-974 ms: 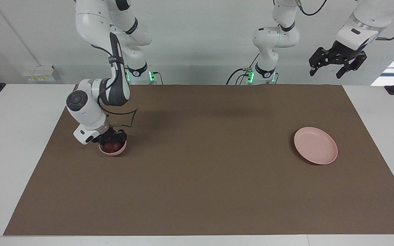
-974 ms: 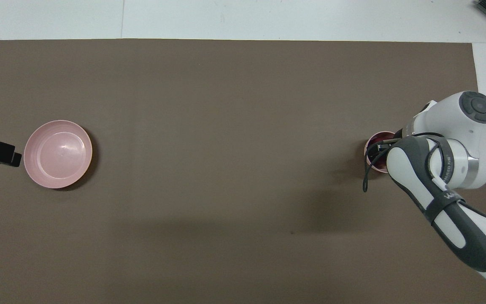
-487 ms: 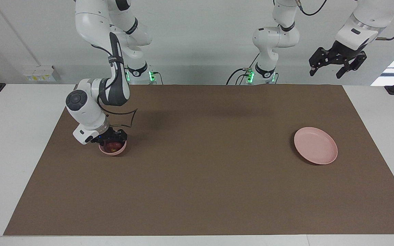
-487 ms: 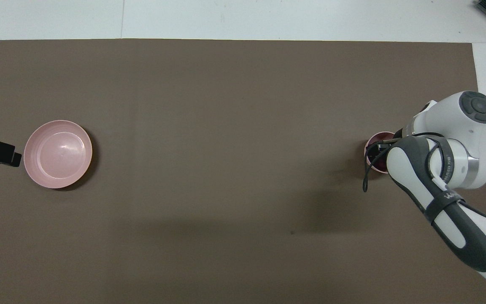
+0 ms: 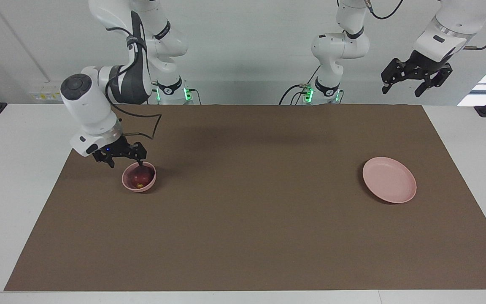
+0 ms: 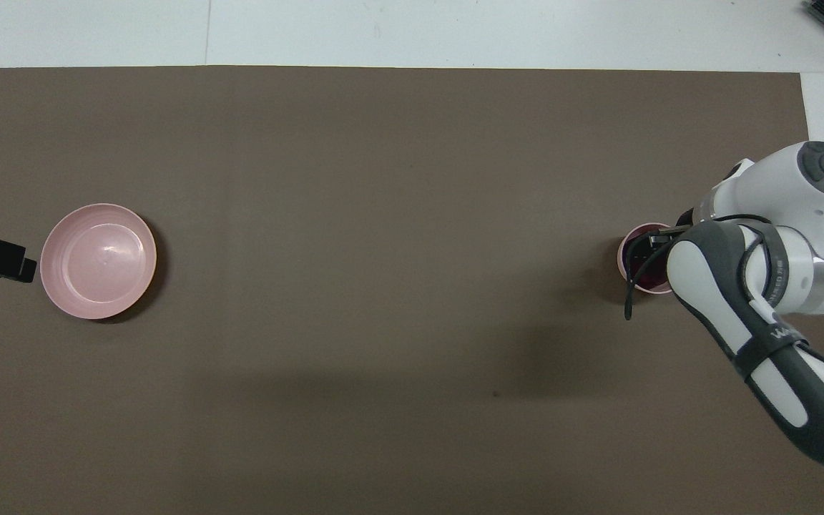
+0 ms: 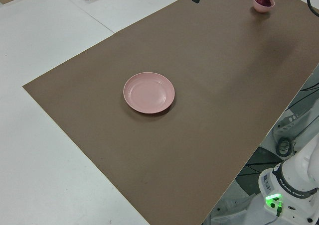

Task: Move apple from plate to bowl

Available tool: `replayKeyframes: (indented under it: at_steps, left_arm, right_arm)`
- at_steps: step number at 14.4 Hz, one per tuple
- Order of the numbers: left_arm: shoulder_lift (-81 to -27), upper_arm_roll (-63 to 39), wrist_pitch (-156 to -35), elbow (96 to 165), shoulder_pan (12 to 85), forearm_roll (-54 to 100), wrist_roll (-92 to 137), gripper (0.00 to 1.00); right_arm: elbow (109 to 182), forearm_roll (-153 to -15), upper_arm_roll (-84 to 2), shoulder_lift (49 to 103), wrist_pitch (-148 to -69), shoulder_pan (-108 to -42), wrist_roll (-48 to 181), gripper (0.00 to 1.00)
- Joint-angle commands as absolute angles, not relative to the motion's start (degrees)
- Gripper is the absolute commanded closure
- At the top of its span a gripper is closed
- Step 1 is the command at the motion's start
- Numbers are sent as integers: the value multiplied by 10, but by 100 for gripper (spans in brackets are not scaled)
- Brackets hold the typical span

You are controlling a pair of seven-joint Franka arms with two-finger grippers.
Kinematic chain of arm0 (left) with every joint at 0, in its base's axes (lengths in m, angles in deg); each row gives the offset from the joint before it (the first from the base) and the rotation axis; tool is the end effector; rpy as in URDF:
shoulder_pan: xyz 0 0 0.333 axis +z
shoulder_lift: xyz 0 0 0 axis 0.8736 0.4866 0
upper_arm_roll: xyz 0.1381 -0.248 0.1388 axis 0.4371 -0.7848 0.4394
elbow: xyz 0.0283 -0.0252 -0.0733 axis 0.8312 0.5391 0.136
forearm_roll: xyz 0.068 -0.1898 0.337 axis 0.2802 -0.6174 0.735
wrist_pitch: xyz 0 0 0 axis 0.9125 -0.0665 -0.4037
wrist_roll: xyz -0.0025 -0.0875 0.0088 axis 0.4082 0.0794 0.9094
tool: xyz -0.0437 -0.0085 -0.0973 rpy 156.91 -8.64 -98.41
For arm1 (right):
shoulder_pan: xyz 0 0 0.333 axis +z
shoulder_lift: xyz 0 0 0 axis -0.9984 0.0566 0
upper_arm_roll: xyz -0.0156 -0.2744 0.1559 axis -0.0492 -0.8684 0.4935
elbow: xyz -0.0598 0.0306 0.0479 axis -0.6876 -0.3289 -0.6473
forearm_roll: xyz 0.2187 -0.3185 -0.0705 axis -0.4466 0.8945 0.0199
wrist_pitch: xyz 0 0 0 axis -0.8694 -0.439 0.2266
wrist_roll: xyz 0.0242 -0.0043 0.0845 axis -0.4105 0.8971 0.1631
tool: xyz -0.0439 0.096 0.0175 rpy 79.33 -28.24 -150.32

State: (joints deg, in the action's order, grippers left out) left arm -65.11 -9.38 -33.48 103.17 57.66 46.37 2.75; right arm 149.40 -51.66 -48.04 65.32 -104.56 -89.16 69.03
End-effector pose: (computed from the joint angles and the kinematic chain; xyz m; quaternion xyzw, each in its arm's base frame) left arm 0.5195 -0.0393 0.6827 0.9963 -0.0769 -0.0362 0.0150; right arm 0.5840 -0.0259 0.4644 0.9993 0.0343 0.0041 0.0146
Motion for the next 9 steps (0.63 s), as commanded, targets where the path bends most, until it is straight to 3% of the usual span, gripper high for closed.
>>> replayKeyframes:
  at_steps: [1, 9]
  left_arm:
    - [-655, -96, -328, 1031, 581, 471, 20, 0]
    - [-654, -97, -329, 1030, 580, 471, 20, 0]
  right_arm:
    - [1457, -497, -477, 620, -986, -894, 745, 0]
    - [1456, -494, -469, 568, -933, -803, 932, 0]
